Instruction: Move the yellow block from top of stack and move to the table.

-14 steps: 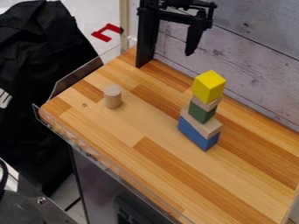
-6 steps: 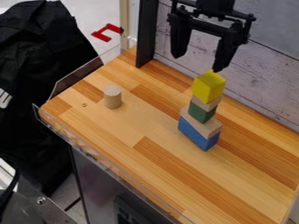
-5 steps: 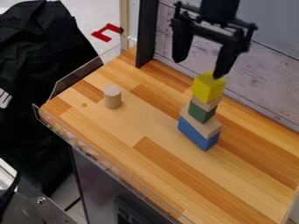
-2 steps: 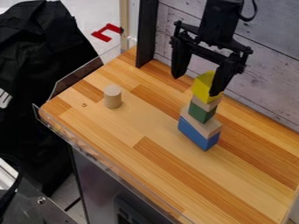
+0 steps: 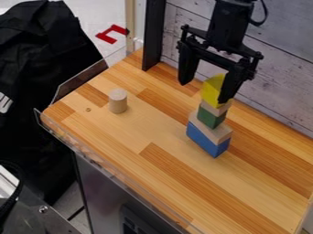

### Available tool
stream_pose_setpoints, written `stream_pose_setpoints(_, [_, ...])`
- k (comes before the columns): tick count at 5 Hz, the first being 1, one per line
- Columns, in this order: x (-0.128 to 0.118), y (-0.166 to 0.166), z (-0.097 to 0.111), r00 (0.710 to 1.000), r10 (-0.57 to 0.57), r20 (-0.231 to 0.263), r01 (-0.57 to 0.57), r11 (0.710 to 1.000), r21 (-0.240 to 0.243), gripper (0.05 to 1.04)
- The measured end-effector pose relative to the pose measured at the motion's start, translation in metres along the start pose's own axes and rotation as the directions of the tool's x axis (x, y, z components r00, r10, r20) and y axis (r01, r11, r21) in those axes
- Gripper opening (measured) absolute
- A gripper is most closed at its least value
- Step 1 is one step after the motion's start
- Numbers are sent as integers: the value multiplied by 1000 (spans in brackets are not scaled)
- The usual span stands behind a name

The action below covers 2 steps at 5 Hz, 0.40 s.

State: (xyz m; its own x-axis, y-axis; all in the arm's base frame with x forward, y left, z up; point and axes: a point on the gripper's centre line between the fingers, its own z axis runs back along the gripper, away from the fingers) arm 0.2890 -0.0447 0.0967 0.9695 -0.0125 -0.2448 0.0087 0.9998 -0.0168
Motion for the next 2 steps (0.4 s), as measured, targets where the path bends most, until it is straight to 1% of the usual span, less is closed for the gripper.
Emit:
stream_pose_setpoints(1, [0, -1, -1, 1000, 4, -5, -4, 1000, -7, 1000])
stream_pose_setpoints(2, [2, -2, -8, 1000, 10, -27, -10, 1000, -10, 1000])
